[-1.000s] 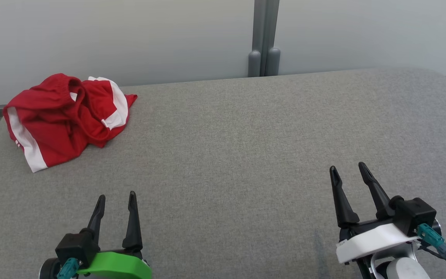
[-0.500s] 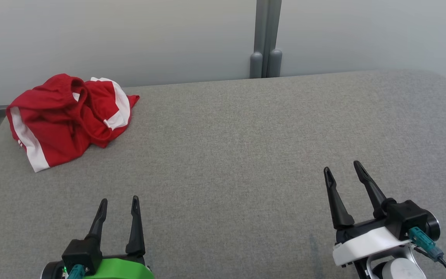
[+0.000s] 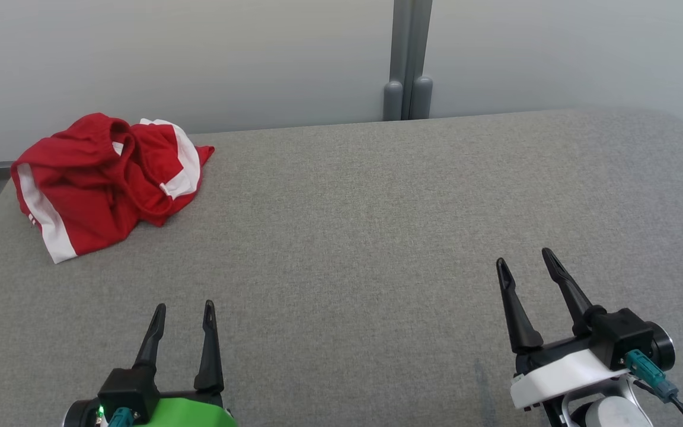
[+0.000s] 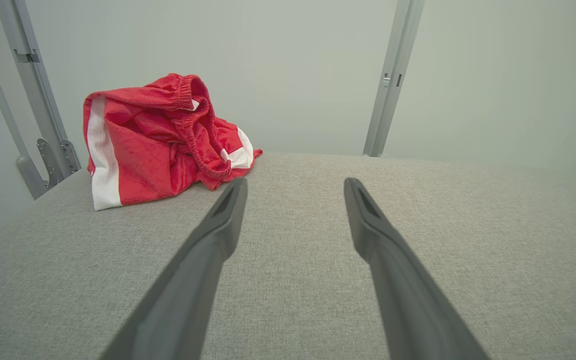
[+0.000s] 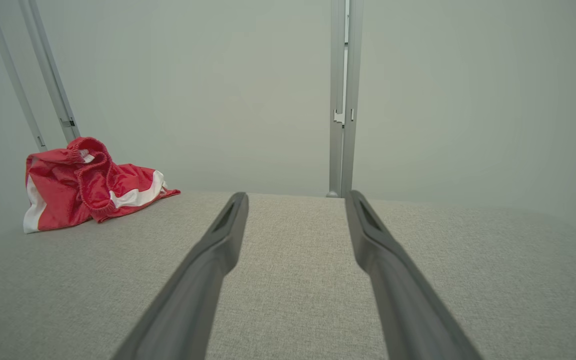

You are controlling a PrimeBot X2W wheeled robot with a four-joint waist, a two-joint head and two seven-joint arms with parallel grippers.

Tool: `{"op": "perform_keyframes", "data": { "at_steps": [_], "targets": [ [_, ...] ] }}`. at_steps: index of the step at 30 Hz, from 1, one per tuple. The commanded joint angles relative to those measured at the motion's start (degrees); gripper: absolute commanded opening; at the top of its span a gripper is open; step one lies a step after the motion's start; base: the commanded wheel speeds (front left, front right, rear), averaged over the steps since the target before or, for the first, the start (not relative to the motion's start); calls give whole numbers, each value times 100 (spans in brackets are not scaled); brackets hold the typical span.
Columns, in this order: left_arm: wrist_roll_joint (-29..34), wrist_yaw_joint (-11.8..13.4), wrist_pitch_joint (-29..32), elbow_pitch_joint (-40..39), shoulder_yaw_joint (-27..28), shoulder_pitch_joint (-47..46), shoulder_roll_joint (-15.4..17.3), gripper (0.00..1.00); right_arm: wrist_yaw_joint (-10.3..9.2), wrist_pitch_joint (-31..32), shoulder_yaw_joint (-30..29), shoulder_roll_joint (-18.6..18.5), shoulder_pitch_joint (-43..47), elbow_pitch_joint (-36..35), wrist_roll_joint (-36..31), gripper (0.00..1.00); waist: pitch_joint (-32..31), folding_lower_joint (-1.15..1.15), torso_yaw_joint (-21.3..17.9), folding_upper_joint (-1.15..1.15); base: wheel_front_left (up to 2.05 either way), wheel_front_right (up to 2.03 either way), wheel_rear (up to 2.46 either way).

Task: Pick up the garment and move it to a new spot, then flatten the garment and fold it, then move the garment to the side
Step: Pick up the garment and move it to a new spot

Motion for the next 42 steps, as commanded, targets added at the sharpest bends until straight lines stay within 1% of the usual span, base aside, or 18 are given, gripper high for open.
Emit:
{"op": "perform_keyframes", "data": {
  "at_steps": [1,18,22,25,29,38,42],
  "targets": [
    [-36,14,-6,13,-1,76,35,100,2,-18,-9,-28,64,19,36,100,-1,0,1,0,0,0,0],
    [-3,-19,-6,55,-1,108,36,100,2,-18,12,-28,127,32,29,100,-66,0,18,0,0,0,0],
    [-17,-12,-6,55,-6,108,36,100,2,-19,0,-28,137,22,28,100,-87,0,43,0,0,0,0],
    [-24,-17,-6,63,-32,97,35,100,2,-18,-44,-27,185,-19,8,100,-108,0,132,0,0,0,0],
    [2,-13,-6,61,-68,43,34,100,2,-18,-125,-26,260,-102,2,100,-126,0,455,0,0,0,0],
    [150,-61,-6,21,46,5,32,100,2,-18,-200,-25,303,-205,66,100,-76,0,1699,0,0,0,0],
    [176,-78,-6,-6,119,21,31,100,2,-18,-162,-26,254,-207,89,100,-26,0,2136,0,0,0,0]
  ]
}}
